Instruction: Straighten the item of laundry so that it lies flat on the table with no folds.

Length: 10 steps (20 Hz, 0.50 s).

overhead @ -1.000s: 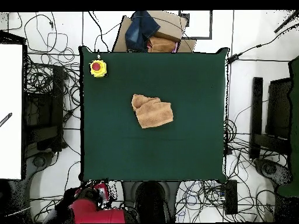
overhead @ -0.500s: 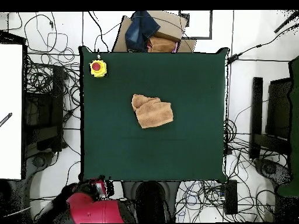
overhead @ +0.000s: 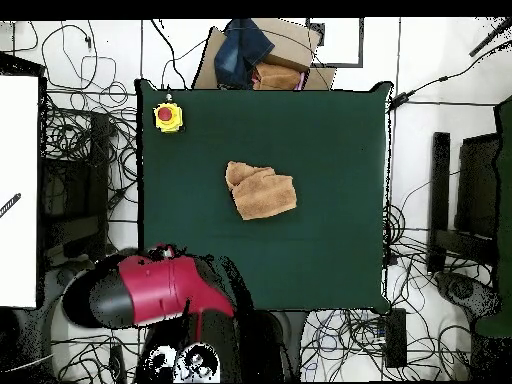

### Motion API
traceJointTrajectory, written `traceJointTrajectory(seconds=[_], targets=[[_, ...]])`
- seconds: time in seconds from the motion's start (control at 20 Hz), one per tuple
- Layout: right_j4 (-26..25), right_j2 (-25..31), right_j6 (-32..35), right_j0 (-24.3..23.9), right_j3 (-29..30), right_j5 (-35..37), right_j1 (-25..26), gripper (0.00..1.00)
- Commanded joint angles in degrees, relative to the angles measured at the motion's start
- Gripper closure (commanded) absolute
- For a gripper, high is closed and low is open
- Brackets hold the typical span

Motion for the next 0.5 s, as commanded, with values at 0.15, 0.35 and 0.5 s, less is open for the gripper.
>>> traceJointTrajectory(seconds=[0.15,0.35,0.5], targets=[[-3.05,-2.26,9.51,0.18,-11.38,2.80,12.10,0.00],[-5.75,-2.23,7.93,-1.68,-2.41,-5.99,9.74,0.00],[-6.91,-1.42,5.99,-3.72,4.18,-8.63,5.13,0.00]])
